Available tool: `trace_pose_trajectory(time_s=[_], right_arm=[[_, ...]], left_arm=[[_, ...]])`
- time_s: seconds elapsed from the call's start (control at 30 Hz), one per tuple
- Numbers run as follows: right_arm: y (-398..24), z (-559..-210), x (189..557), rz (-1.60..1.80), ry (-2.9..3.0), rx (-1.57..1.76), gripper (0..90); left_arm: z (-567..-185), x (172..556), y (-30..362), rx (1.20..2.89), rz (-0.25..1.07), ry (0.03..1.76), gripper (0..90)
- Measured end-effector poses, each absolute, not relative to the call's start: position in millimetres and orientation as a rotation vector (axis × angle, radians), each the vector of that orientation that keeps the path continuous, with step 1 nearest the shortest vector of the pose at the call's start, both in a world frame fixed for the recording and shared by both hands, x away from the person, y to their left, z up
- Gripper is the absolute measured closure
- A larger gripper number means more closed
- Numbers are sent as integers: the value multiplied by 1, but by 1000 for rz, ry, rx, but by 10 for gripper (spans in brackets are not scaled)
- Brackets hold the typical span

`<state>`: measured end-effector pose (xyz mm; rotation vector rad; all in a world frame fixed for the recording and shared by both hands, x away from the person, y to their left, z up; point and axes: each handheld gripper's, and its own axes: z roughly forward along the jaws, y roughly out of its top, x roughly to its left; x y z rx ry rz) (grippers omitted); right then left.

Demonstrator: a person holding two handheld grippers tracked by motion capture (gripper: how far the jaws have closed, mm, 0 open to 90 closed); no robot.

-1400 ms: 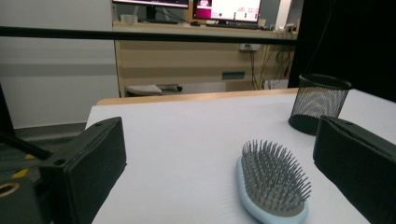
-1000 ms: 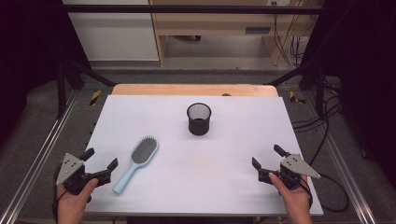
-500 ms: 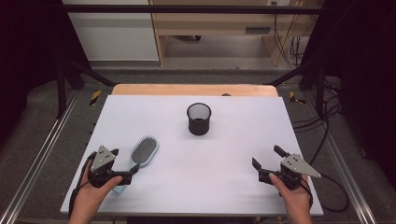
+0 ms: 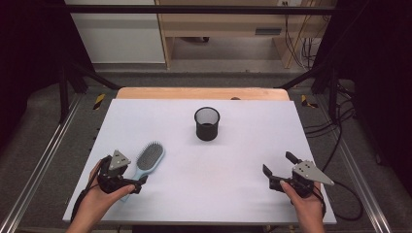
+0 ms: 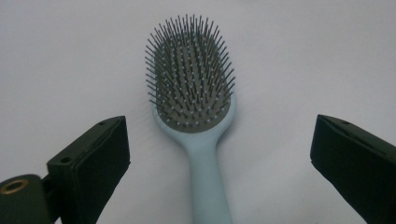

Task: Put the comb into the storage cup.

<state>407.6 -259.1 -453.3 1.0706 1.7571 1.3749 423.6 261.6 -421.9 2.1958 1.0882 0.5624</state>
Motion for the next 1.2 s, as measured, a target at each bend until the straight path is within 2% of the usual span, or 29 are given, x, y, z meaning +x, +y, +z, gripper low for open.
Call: trace_pose_trajectory(time_s=[0.27,0.53,0.93,1.2], right_arm=[[-259,-454,408,1371,1764,1068,62],[-258,-454,408,1369,1772,1067,62],[-256,-455,408,1363,1784,1062,62],[-256,-455,408,1359,1791,1065,62]], left_arm=[[-428,426,263,2219,539,1129,54],[-436,430,266,2230,502,1163,105],[-449,441,267,2247,433,1223,269],[-450,444,266,2237,421,1233,281]])
